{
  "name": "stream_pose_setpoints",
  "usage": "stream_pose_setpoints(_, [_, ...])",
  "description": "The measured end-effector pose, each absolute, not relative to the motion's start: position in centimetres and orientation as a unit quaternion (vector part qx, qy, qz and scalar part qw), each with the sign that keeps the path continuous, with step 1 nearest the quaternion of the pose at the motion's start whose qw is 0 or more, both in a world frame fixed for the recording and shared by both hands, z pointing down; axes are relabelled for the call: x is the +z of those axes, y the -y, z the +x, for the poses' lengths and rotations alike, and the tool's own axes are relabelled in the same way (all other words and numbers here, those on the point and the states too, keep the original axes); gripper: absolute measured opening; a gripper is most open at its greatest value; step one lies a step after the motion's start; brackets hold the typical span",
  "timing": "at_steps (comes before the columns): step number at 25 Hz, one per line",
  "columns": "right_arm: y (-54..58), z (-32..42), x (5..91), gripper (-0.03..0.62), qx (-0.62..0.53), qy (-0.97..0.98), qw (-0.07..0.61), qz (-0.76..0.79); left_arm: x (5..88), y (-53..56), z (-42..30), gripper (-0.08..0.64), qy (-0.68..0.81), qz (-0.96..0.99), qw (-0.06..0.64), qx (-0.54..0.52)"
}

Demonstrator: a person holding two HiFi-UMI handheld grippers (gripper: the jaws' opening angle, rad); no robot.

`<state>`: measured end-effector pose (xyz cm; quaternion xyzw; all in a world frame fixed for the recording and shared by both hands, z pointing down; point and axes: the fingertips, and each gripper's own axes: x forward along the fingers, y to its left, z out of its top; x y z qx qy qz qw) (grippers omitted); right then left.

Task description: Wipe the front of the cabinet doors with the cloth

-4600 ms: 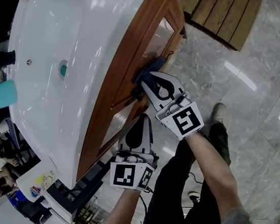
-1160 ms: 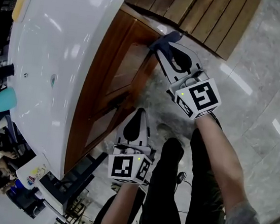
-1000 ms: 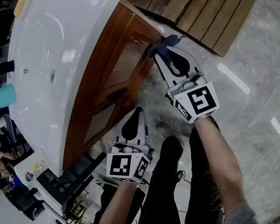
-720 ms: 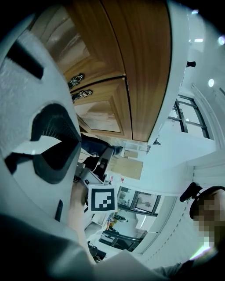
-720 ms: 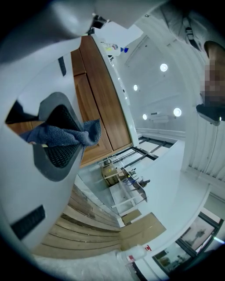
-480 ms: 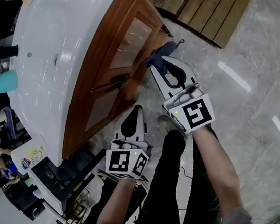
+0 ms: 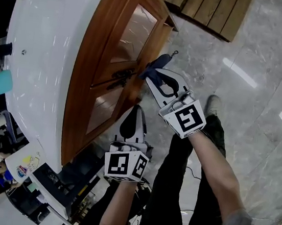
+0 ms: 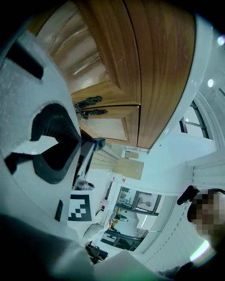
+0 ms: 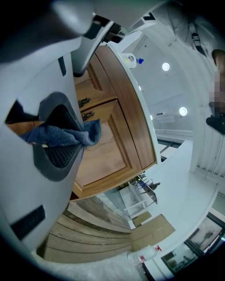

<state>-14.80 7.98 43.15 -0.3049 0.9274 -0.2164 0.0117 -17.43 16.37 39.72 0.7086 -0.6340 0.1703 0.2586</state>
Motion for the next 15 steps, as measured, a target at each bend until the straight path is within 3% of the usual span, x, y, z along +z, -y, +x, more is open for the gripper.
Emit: stream_pose_setpoints(15, [-9.6, -20.1, 51.0, 0.074, -0.250, -0.915, 0.002, -0.318, 44.2, -18.0, -21.0, 0.008, 0.623, 0.717, 0.257, 0.179])
